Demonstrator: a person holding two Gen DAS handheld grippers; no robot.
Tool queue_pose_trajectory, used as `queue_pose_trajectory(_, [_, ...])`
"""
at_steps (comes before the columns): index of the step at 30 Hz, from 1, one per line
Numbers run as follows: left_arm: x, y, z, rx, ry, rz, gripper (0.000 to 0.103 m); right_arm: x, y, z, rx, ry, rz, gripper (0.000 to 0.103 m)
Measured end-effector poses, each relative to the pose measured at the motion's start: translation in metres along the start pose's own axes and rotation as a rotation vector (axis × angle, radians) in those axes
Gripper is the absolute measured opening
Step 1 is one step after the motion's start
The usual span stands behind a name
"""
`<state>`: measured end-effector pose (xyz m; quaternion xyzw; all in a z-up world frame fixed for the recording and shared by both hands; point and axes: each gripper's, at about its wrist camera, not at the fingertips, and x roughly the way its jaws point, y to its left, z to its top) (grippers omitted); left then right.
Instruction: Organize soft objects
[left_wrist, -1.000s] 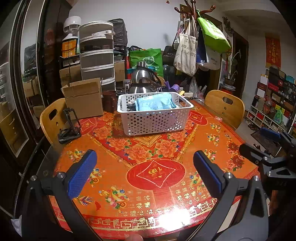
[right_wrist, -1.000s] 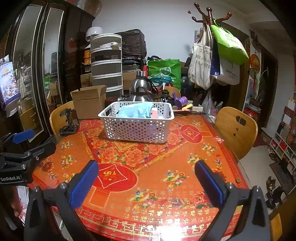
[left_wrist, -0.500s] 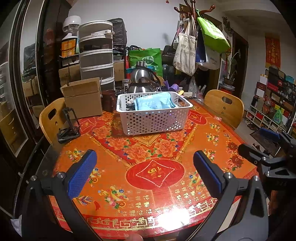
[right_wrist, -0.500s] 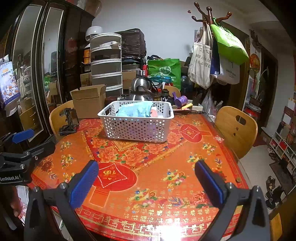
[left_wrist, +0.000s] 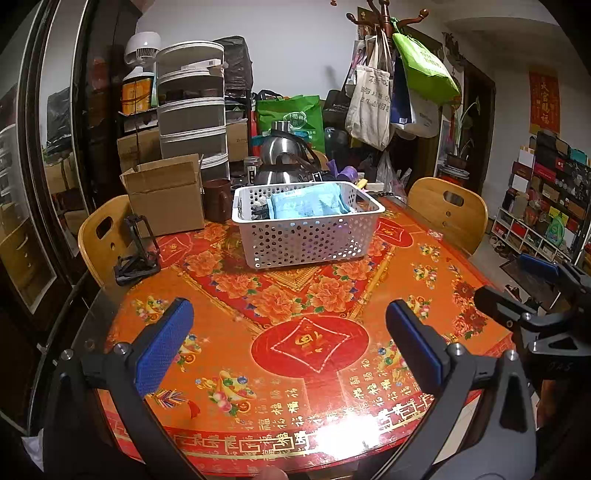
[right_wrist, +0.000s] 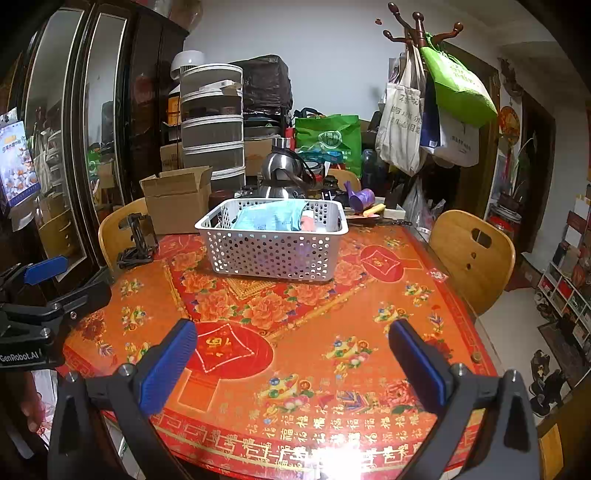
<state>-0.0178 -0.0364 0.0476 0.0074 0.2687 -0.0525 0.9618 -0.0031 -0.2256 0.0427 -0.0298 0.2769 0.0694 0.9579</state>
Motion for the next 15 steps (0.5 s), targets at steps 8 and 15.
queue_pose_trajectory(8, [-0.0021, 0.0017, 0.0008, 0.022, -0.004, -0.004, 0.103, 0.0021, 0.0000, -0.0006, 0.001, 0.003, -0.001, 0.103])
queue_pose_trajectory(15, [-0.0046, 0.0041, 0.0023, 0.016, -0.009, -0.008, 0.103, 0.0020, 0.0000, -0.0008, 0.002, 0.003, 0.000, 0.103])
